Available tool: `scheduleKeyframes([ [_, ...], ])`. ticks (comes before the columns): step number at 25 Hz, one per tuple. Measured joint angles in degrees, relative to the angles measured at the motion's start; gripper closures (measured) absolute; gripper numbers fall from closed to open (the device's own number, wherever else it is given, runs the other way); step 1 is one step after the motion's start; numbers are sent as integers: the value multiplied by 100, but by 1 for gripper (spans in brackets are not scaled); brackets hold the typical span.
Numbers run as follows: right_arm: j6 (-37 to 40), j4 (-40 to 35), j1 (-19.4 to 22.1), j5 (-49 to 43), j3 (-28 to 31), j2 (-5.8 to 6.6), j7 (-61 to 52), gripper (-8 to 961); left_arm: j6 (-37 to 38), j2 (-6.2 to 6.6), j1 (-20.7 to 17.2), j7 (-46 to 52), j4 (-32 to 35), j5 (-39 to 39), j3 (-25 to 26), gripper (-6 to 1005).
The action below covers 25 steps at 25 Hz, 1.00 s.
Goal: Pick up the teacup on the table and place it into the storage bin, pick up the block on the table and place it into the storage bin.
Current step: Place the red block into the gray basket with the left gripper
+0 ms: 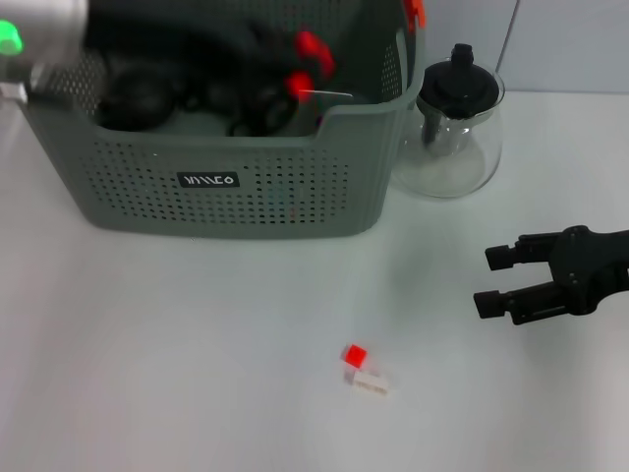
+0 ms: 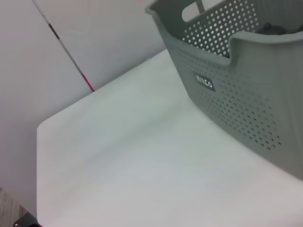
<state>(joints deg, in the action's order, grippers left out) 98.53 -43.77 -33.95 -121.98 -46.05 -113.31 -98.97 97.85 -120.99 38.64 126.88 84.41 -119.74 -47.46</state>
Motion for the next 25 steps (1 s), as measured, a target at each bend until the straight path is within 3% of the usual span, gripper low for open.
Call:
scheduleKeyframes([
  [1,7,0,6,-1,-2,-4,0,32,-228,108,95,90,-119,-47,18,693],
  [2,7,0,6,-1,-2,-4,0,32,-228,108,95,90,-119,-47,18,691],
  [3,11,0,8,-1,-7,-10,3,33,-733,259,262,256,-431,-251,-21,690],
  [9,11,-9,10,0,-35,-14,1,33,-1885,525,926,412,-1920,-1219,-83,681],
  [14,9,-5,9,-1,-43,-11,-17,34,-2745,545,1108,348,-2782,-1372,-443,674],
  [20,9,-4,16,-1,-47,-8,-68,34,-3190,504,1134,388,-3025,-1391,-947,666],
  [25,12,0,15,-1,-45,-7,-74,34,-3320,464,1108,383,-3000,-1394,-969,659],
])
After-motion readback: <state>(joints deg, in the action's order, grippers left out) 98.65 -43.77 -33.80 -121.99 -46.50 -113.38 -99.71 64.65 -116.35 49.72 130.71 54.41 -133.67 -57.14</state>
